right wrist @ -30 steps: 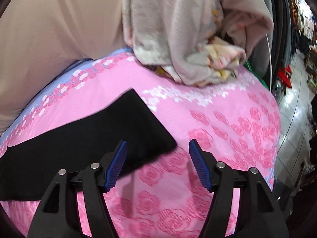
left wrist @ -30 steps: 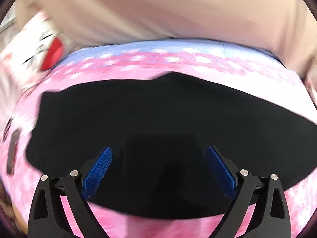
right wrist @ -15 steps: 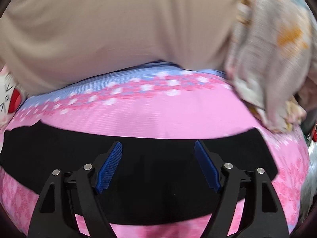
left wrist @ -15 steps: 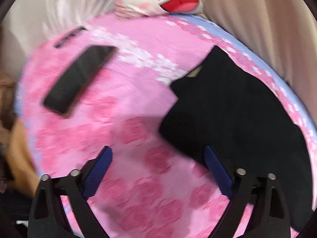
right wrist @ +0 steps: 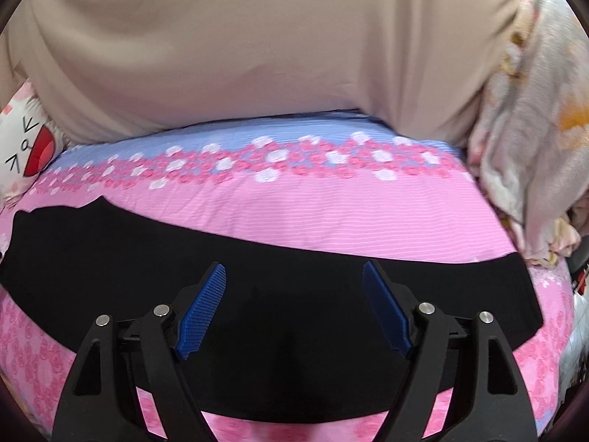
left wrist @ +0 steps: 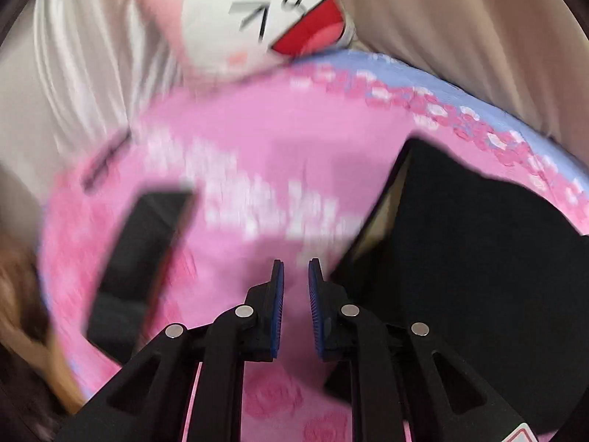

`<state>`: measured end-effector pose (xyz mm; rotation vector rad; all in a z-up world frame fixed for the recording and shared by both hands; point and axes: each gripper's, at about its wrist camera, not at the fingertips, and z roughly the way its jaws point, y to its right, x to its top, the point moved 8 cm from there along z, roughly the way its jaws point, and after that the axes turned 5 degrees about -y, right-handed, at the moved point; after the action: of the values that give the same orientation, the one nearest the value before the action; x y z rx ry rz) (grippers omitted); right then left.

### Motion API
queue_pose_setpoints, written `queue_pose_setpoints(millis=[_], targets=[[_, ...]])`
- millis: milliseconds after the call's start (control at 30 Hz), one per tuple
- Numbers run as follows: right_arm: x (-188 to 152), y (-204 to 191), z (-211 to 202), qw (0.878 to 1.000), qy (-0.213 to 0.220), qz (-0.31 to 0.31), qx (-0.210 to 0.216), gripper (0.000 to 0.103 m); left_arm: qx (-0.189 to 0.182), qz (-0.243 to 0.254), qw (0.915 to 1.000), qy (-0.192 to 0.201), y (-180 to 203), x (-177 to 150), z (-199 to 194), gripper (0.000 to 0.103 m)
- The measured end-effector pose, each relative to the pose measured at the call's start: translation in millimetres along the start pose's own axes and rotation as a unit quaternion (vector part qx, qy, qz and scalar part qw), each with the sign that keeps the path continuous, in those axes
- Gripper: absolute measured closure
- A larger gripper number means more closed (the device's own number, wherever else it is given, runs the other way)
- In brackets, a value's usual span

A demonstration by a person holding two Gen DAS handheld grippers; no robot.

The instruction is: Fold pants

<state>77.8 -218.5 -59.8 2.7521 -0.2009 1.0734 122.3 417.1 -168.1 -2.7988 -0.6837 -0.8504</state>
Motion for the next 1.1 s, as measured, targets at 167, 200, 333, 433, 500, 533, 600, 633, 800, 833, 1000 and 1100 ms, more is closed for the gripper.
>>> queue_pose_setpoints(millis=[167, 200, 333, 433, 500, 533, 600, 633, 800, 833, 1000, 1100], targets=[[25, -110, 15, 0.988, -0.006, -0.112, 0.105, 0.028, 0.012, -0.025, 0.9988, 0.04, -21, -9, -32, 0.057], [32, -144, 18, 0.98, -0.004, -0.143, 0.136, 0.028, 0.01, -0.023, 0.9985, 0.049, -19, -8, -42, 0.053], [39, -283, 36, 0.935, -0.013, -0.257, 0.246, 0.028, -0.031, 0.015, 0.9967, 0.073, 13, 7, -62, 0.032], [10, -391, 55, 0.882, -0.075, -0.326, 0.331, 0.033, -0.029, 0.044, 0.9966, 0.063, 36, 4, -57, 0.032], [-4, -435, 62, 0.857, -0.108, -0.345, 0.367, 0.045, -0.039, 0.054, 0.9958, 0.064, 47, 3, -56, 0.032], [-8, -453, 67, 0.849, -0.116, -0.356, 0.373, 0.045, -0.038, 0.054, 0.9957, 0.065, 48, 2, -54, 0.032], [-3, -488, 88, 0.853, -0.104, -0.378, 0.344, 0.047, -0.036, 0.054, 0.9959, 0.063, 50, 3, -49, 0.032], [0, -500, 103, 0.857, -0.105, -0.384, 0.326, 0.05, -0.034, 0.054, 0.9961, 0.06, 49, 3, -47, 0.032], [35, -522, 146, 0.884, -0.101, -0.34, 0.304, 0.046, 0.008, 0.059, 0.9963, 0.061, 38, 3, -36, 0.032], [41, -519, 144, 0.888, -0.095, -0.334, 0.301, 0.048, 0.01, 0.057, 0.9966, 0.058, 35, 1, -34, 0.032], [29, -534, 97, 0.855, -0.075, -0.36, 0.366, 0.048, 0.006, 0.048, 0.9978, 0.047, 24, -7, -29, 0.032], [14, -566, 125, 0.855, -0.071, -0.409, 0.312, 0.037, 0.005, 0.049, 0.9981, 0.039, 30, -8, -23, 0.032]])
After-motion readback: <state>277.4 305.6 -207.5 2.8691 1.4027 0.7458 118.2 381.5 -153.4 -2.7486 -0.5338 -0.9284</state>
